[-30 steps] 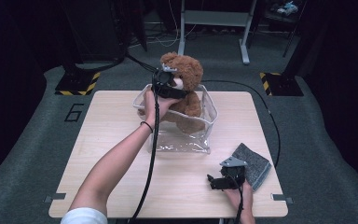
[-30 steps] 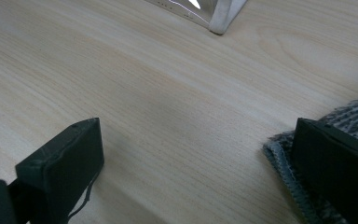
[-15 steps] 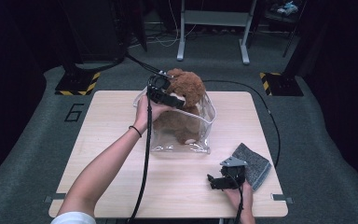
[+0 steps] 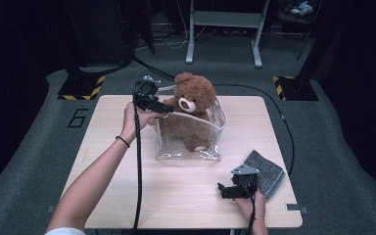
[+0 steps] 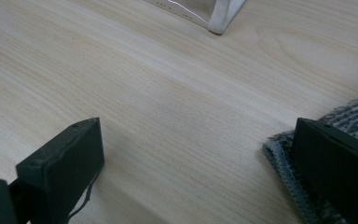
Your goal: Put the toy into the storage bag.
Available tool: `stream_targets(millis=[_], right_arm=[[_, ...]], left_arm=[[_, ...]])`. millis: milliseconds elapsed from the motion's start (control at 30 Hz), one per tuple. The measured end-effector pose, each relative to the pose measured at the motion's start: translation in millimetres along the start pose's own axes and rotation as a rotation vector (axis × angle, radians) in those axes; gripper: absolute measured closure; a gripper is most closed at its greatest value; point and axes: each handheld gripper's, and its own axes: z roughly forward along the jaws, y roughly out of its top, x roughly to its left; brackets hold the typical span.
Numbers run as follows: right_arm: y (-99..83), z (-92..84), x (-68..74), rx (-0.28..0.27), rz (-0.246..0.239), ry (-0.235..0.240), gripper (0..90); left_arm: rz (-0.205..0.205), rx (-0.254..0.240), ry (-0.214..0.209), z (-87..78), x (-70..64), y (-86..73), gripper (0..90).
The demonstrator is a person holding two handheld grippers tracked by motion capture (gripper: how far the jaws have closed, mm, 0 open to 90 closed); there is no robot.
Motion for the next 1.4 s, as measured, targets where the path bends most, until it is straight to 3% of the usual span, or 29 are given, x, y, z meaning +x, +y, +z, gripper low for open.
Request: stream_targets(millis=[200, 267, 400, 467, 500, 533, 600, 700, 733, 800, 933, 1000, 1067, 1100, 1133, 1200, 1300, 1333, 1400], right_arm=[[0.0, 0.0, -0.3, 0.0, -0.005, -0.002, 2.2], [0.0, 0.0, -0.5, 0.0, -0.006, -0.002, 2.2], [0.1, 0.0, -0.4, 0.0, -0.004, -0.003, 2.2], [0.2, 0.1, -0.4, 0.0, -0.002, -0.004, 2.4], [0.1, -0.2, 0.8, 0.005, 0.019, -0.005, 2.5], [0.1, -0.2, 0.8, 0.005, 0.019, -0.005, 2.5], [0.8, -0.4, -0.8, 0.005, 0.003, -0.004, 2.9], [2.9, -1.8, -1.8, 0.019, 0.021, 0.013, 2.9], [4.8, -3.7, -2.9, 0.021, 0.02, 0.028, 3.2], [8.1, -6.8, -3.7, 0.008, 0.019, 0.028, 3.6], [38.1, -30.4, -10.0, -0.056, 0.069, 0.049, 7.4], [59.2, -43.0, -17.4, -0.1, 0.085, 0.056, 12.3], [81.0, -53.0, -25.8, -0.13, 0.091, 0.051, 13.7], [101.6, -60.0, -35.8, -0.15, 0.108, 0.038, 14.9], [101.6, -60.0, -35.8, -0.15, 0.108, 0.038, 14.9], [131.4, -66.4, -51.5, -0.178, 0.156, 0.033, 18.2], [153.7, -67.4, -57.4, -0.202, 0.184, 0.04, 23.4], [160.9, -65.4, -58.6, -0.207, 0.191, 0.061, 24.8], [173.6, -59.9, -61.8, -0.201, 0.211, 0.055, 29.4]], left_arm=[[0.061, 0.004, -0.014, -5.7, -0.2, -11.1, 29.6], [0.052, -0.011, -0.012, -8.3, 1.6, -12.8, 29.9], [0.013, -0.054, 0.012, -18.6, 11.8, -14.3, 27.6], [-0.003, -0.067, 0.048, -23.7, 19.4, -14.8, 27.1], [-0.037, -0.084, 0.069, -28.2, 27.1, -16.0, 26.7], [-0.037, -0.084, 0.069, -28.2, 27.1, -16.0, 26.6], [-0.02, -0.057, 0.117, -31.3, 36.2, -17.3, 26.6], [-0.055, -0.018, 0.141, -28.1, 52.0, -22.3, 27.3], [-0.095, 0.006, 0.138, -21.4, 61.9, -26.9, 27.9], [-0.113, 0.018, 0.144, -17.5, 68.0, -29.3, 28.1], [-0.174, 0.055, 0.092, -8.7, 80.1, -34.7, 35.8], [-0.195, 0.053, 0.061, -5.5, 82.2, -35.9, 47.0], [-0.178, 0.062, 0.044, -3.5, 82.2, -35.4, 58.1], [-0.165, 0.068, 0.044, -2.0, 81.3, -34.7, 69.6], [-0.155, 0.078, 0.046, -0.6, 79.6, -34.0, 69.6], [-0.11, 0.081, 0.085, 0.3, 77.2, -32.1, 82.2], [-0.075, 0.069, 0.072, -1.0, 75.3, -29.0, 86.8], [-0.068, 0.067, 0.074, -1.5, 73.8, -27.5, 87.2], [-0.07, 0.064, 0.067, -2.2, 72.2, -25.4, 87.5]])
